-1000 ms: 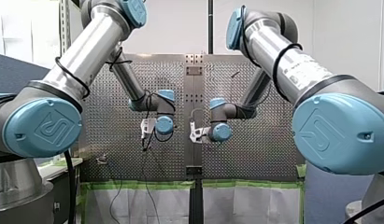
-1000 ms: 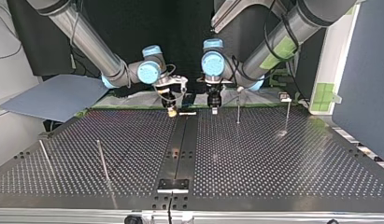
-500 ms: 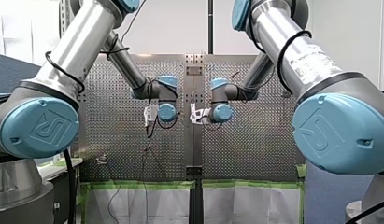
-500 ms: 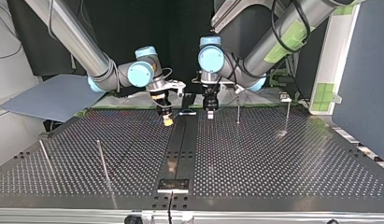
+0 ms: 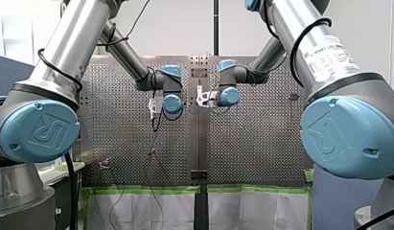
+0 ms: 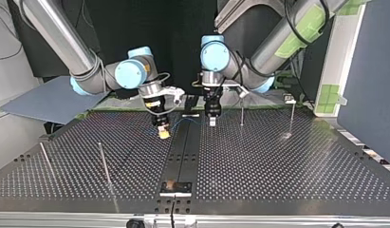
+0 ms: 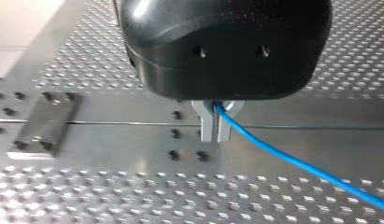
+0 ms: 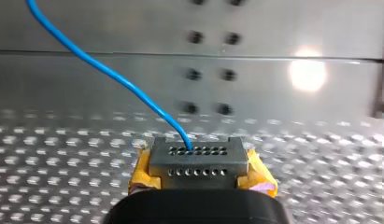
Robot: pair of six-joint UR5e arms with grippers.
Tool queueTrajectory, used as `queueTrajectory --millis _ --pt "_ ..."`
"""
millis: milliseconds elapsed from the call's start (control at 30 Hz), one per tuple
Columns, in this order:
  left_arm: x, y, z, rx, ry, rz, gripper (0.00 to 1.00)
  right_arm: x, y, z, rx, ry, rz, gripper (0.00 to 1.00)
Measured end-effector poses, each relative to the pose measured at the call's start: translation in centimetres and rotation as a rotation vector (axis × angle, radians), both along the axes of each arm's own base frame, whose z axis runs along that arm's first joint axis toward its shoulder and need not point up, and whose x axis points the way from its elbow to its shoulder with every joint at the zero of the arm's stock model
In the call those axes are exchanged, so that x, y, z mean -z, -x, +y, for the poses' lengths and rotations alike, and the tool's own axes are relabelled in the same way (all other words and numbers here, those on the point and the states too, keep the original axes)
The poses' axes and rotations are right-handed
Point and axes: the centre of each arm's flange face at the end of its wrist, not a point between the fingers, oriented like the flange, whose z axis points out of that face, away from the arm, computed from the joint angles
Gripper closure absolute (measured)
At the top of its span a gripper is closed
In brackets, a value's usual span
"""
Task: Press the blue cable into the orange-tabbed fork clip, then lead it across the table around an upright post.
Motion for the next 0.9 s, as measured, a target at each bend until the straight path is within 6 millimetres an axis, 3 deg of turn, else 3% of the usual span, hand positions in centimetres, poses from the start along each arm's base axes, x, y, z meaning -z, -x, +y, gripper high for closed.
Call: queueTrajectory --millis 333,567,767,900 --pt "-4.5 -0.8 -1.3 0.006 0.014 -0.025 0.99 -7.1 1.4 0.8 0.009 0.067 -0.067 1.0" --pt "-5.8 -1.1 -1.8 0.008 0.023 -0.037 0.99 -11.5 2.3 1.6 0.01 0.115 -0.103 1.0" --pt "-7.0 -1.7 -2.2 0.01 0.04 -0.054 0.99 -14.3 2.8 2.4 0.01 0.142 -0.122 1.0" --pt "-8.1 -2.1 -2.5 0.014 0.045 -0.062 0.99 -15.1 3.0 2.6 0.011 0.144 -0.123 1.0"
